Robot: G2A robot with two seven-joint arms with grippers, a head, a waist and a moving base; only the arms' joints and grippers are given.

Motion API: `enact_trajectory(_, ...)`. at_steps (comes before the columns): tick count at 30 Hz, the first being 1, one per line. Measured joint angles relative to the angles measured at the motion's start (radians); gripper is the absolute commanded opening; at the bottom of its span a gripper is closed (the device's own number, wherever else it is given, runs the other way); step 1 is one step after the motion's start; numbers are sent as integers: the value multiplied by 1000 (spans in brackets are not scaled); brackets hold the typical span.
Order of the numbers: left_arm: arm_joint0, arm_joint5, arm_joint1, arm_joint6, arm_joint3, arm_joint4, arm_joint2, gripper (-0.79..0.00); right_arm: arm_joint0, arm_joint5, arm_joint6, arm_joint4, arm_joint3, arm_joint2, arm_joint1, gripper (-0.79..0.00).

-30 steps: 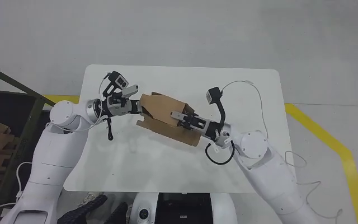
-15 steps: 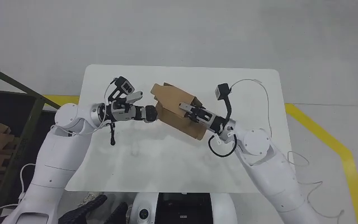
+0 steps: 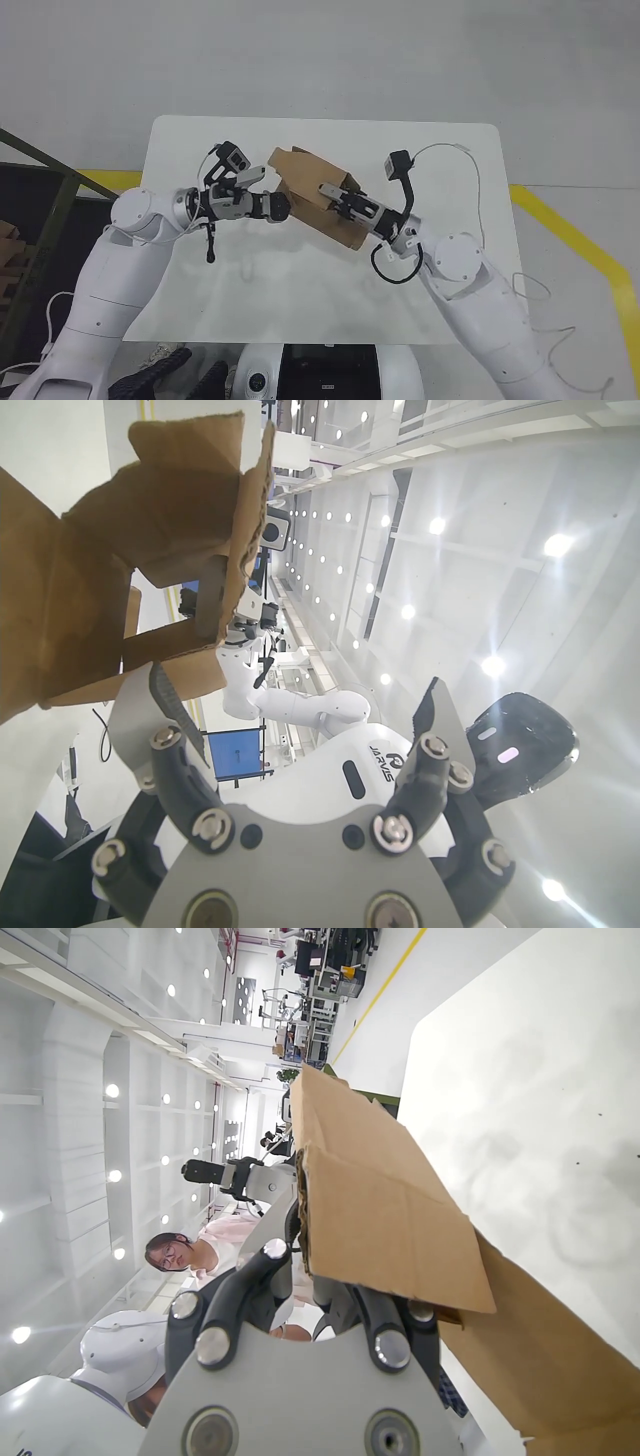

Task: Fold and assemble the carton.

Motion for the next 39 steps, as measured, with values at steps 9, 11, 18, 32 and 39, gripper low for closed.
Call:
enact_trajectory(9,-15,-7,-4,16,7,24,11,0,-20,11,-17,-2,-14,-13,-3,-785)
enact_trajectory(11,-18,-9,-4,19,8,26,9,0,-21,16,-17,-3,-16,-13,-4,-785)
enact_trajectory(18,-24,-12,-3,20,11,34,-8,0,-19,41,-2,-14,-23,-19,-4,-785)
enact_trajectory(32,-22,-18,-3,17,11,35,-21,0,-14,67,-11,-18,-19,-4,-5,-785)
enact_trajectory(39,2,-14,0,14,17,29,-50,0,-18,33,65,21,-1,65,7,-785)
